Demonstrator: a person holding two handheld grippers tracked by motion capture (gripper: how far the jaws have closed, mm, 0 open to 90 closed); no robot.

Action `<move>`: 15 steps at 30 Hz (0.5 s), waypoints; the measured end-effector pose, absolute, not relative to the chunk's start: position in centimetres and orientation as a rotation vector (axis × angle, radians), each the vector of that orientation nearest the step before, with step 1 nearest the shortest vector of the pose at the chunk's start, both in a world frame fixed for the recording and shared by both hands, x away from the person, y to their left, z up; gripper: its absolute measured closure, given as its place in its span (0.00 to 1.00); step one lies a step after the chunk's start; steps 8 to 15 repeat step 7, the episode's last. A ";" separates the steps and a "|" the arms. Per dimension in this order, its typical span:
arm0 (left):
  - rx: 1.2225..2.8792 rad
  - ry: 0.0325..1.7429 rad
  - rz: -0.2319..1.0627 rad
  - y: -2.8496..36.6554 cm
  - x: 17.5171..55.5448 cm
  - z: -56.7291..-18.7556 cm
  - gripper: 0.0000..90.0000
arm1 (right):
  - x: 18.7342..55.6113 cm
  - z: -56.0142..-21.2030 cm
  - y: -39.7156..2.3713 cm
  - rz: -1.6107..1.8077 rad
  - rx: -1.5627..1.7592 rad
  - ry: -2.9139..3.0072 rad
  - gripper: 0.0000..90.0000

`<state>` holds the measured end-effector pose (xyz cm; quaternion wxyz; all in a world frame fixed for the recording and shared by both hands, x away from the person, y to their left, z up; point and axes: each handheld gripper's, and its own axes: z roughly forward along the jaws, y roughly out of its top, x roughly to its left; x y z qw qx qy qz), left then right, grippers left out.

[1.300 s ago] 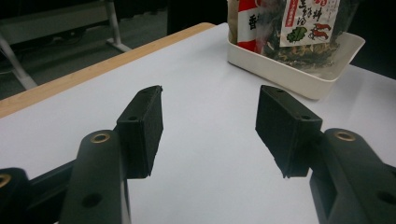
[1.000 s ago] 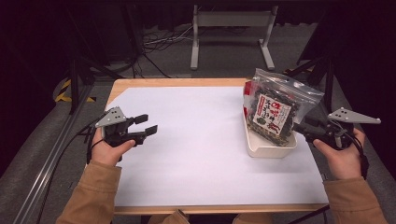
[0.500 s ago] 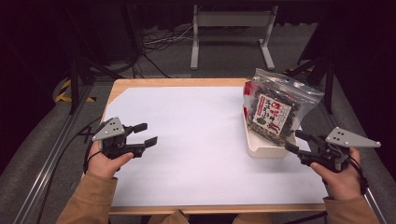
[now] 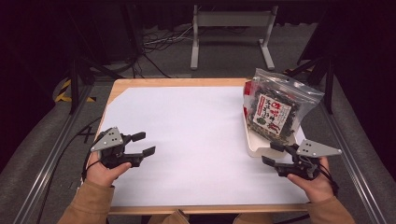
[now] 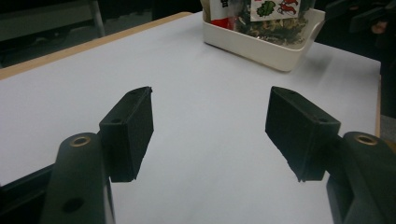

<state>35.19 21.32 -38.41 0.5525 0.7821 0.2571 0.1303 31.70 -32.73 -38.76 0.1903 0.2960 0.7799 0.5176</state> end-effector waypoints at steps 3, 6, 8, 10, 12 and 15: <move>1.849 0.607 0.297 21.1 35.3 -38.8 0.36 | 31.9 -40.3 -32.4 1.472 0.845 2.212 0.44; 1.846 0.611 0.290 21.1 35.4 -38.9 0.35 | 31.9 -40.8 -32.1 1.485 0.835 2.211 0.45; 1.846 0.611 0.290 21.1 35.4 -38.9 0.35 | 31.9 -40.8 -32.0 1.486 0.833 2.210 0.44; 1.846 0.611 0.290 21.1 35.4 -38.9 0.35 | 31.9 -40.8 -32.0 1.486 0.833 2.210 0.44; 1.846 0.611 0.290 21.1 35.4 -38.9 0.35 | 31.9 -40.8 -32.0 1.486 0.833 2.210 0.44; 1.846 0.611 0.290 21.1 35.4 -38.9 0.35 | 31.9 -40.8 -32.0 1.486 0.833 2.210 0.44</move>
